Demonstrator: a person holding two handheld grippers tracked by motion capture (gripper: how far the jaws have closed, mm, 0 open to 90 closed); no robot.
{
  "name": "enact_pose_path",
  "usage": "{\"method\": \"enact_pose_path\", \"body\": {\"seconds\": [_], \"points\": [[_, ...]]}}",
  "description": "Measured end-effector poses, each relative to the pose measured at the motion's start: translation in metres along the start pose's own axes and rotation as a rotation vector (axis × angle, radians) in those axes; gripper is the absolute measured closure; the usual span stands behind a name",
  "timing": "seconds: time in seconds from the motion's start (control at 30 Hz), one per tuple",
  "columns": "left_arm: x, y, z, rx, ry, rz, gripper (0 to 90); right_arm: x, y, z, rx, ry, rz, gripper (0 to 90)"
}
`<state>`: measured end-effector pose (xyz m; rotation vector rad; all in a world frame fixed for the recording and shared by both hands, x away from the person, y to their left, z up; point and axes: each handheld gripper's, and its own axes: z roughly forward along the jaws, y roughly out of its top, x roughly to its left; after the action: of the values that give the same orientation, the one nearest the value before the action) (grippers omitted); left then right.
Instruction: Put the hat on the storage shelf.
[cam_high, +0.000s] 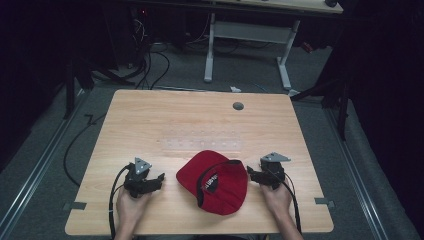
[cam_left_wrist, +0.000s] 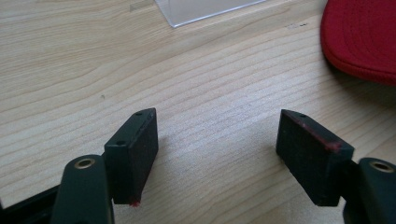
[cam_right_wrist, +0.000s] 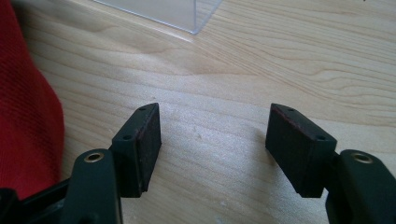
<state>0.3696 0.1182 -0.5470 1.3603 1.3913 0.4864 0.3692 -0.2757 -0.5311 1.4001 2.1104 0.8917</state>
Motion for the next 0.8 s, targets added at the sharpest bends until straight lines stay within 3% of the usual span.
{"method": "enact_pose_path", "body": {"seconds": [0.8], "points": [[-0.0001,-0.0001,-0.0001,0.005,-0.003,0.003,28.6,-0.0007,0.0,-0.0002,0.001,-0.012,0.015,35.1]]}}
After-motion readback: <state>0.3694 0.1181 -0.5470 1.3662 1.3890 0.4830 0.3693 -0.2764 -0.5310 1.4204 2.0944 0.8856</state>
